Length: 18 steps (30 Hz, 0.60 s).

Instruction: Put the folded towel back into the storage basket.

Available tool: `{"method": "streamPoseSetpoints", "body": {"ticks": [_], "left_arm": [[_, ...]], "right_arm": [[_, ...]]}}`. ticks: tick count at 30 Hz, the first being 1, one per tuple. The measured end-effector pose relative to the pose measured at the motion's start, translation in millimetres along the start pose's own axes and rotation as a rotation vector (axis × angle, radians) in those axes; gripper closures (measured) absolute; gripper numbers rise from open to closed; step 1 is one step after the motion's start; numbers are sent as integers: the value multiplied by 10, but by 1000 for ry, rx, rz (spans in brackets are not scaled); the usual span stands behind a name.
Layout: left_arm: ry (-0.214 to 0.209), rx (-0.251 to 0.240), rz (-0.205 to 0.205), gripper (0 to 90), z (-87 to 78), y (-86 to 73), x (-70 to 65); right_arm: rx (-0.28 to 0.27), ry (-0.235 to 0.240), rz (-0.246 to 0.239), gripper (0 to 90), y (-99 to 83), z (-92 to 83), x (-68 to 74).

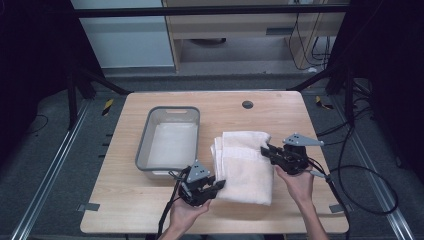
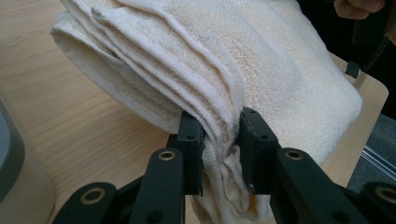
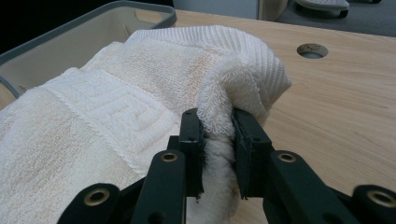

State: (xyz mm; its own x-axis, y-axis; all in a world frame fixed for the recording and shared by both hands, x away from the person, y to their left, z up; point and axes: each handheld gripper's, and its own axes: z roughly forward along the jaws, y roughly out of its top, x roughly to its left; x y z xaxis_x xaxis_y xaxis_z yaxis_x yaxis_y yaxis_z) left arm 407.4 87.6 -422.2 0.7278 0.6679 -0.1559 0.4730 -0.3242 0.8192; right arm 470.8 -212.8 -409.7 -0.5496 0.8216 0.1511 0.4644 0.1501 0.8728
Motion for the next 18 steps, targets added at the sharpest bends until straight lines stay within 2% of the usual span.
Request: {"method": "streamPoseSetpoints", "body": {"ticks": [14,18], "left_arm": [[15,-32,7,717,-136,112,26],[13,-46,9,718,-193,159,39]], "right_arm": [[-27,-6,-31,752,142,-17,75],[-37,-1,-25,752,190,-40,88]]}}
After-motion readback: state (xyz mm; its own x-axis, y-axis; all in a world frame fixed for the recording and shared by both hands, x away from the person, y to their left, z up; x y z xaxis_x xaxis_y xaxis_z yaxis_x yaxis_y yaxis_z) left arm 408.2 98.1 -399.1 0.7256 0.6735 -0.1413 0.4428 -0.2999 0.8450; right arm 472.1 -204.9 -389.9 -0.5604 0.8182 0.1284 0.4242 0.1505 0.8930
